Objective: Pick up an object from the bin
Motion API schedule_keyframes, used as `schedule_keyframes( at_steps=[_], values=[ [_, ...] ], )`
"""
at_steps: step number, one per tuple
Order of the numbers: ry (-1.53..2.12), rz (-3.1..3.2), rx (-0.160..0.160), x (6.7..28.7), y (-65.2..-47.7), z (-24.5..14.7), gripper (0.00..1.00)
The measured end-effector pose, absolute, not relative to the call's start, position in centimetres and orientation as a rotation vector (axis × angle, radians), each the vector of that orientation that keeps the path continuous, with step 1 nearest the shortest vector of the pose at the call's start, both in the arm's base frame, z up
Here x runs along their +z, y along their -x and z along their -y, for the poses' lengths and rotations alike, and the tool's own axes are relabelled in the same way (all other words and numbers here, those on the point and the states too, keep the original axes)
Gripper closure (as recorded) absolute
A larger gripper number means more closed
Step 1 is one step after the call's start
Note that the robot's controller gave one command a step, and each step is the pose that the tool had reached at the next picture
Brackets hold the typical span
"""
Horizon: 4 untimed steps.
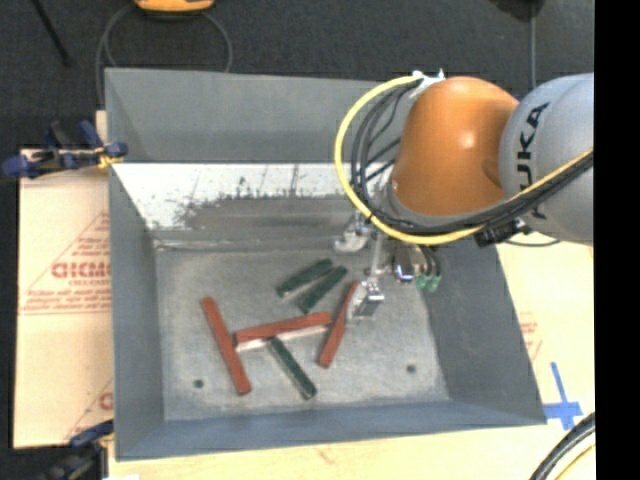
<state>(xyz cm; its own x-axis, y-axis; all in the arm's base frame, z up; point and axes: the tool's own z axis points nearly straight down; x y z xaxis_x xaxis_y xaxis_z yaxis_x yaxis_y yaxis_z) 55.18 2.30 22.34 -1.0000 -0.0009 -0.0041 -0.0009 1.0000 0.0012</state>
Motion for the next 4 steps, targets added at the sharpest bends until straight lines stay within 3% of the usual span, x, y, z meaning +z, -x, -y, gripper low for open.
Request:
schedule_keyframes(
  at_steps=[1,2,3,4],
  values=[
    [0.001,-3.137,0.002,22.3,-55.2,-2.3,0.00],
    [-0.066,-3.130,0.002,17.3,-55.8,-2.8,0.00],
    [0.128,-3.117,0.004,8.7,-54.0,-4.4,1.00],
    [0.127,-3.118,0.004,8.7,-54.0,-4.4,1.00]
  ],
)
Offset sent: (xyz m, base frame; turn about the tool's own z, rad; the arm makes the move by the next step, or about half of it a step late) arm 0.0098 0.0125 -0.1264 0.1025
